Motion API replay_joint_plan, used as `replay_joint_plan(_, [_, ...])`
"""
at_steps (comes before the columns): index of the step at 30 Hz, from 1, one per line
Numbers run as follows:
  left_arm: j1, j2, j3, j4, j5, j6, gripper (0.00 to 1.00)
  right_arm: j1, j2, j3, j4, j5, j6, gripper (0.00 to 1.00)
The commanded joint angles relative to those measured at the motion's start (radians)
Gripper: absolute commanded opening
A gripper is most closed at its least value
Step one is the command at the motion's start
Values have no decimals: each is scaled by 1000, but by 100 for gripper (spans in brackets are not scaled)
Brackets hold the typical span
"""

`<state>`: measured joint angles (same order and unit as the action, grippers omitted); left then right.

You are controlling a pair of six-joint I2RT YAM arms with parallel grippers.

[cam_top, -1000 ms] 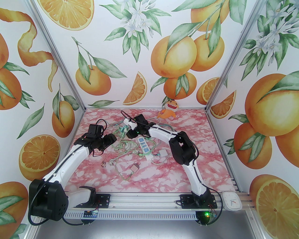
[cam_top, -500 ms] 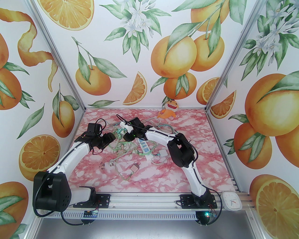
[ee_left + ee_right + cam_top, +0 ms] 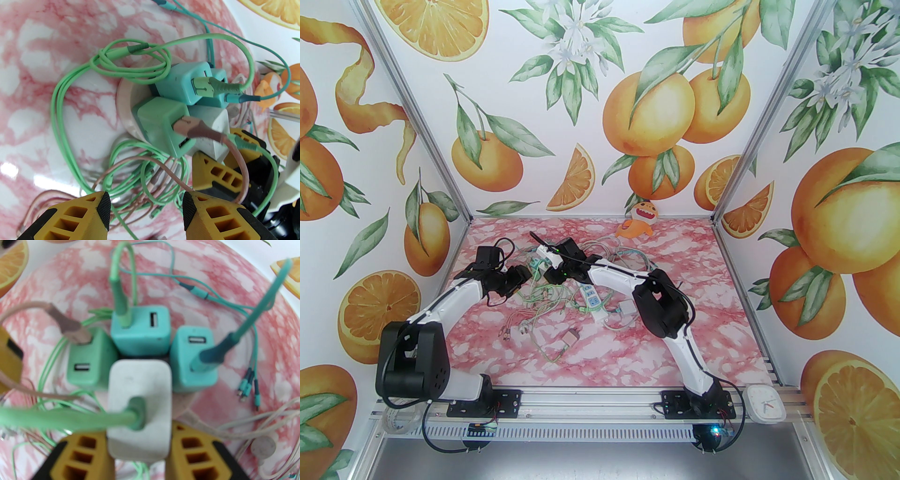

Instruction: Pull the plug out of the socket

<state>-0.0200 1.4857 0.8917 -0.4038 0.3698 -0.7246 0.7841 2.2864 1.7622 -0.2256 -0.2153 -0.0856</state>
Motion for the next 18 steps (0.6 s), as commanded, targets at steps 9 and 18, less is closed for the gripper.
replay_joint_plan(9, [54, 49, -12, 176, 109, 21, 55, 28, -59, -54, 35, 2, 39, 31])
replay_joint_plan(18, [32, 93, -29, 232, 131, 20, 55, 32, -57, -47, 36, -3, 47, 32])
